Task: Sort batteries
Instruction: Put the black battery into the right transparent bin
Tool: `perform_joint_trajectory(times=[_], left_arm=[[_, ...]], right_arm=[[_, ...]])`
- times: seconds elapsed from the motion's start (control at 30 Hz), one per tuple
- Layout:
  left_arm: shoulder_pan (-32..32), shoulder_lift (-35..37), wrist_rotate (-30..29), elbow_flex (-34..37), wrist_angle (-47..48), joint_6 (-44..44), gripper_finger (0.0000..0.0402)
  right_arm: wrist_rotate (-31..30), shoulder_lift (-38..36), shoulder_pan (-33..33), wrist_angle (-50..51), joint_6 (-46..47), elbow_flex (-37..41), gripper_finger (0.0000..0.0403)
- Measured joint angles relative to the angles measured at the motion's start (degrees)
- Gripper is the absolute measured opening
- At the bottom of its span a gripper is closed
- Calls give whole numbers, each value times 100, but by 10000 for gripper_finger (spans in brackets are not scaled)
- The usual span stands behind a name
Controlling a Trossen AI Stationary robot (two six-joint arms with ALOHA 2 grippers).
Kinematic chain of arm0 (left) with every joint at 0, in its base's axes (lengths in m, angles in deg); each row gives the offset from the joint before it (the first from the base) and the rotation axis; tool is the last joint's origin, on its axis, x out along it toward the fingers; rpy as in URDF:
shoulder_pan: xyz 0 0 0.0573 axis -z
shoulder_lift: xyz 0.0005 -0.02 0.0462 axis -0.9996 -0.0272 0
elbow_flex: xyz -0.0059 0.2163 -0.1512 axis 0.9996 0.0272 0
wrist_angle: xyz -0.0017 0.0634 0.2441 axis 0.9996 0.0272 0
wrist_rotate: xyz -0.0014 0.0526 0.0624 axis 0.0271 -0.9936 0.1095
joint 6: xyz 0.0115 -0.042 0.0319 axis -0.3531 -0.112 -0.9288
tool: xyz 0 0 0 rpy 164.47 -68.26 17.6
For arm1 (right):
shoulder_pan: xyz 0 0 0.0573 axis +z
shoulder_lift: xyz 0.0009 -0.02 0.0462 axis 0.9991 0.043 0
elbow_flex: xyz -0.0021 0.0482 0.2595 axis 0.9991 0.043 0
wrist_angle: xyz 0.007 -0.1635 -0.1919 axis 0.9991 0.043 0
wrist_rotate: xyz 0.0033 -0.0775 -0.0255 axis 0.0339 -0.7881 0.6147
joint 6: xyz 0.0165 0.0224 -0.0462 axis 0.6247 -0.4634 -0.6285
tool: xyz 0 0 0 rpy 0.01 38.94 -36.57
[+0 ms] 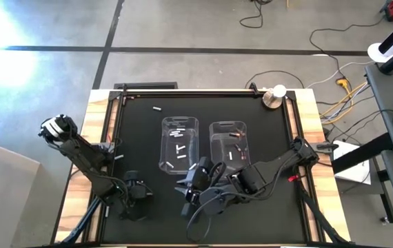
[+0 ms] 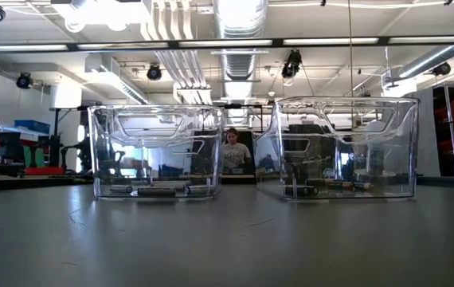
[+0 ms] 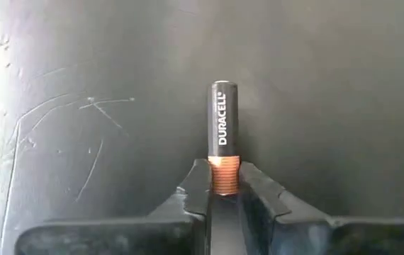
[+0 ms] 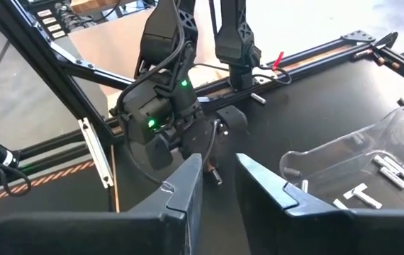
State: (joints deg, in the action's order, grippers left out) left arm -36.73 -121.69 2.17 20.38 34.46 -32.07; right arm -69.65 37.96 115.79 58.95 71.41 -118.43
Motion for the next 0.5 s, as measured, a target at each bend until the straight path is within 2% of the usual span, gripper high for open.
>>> perform_joint_trajectory(times=[0.13, 0.3, 0.5], left_arm=[[-60, -13, -138, 10, -45, 432, 36], [-68, 72, -260, -233, 106, 392, 36], [-138, 416, -1224, -878, 591, 290, 31]], right_arm=[[4, -20, 65, -2, -85, 0, 86], [3, -42, 139, -3, -129, 0, 119], [-63, -44, 140, -8, -120, 0, 155]])
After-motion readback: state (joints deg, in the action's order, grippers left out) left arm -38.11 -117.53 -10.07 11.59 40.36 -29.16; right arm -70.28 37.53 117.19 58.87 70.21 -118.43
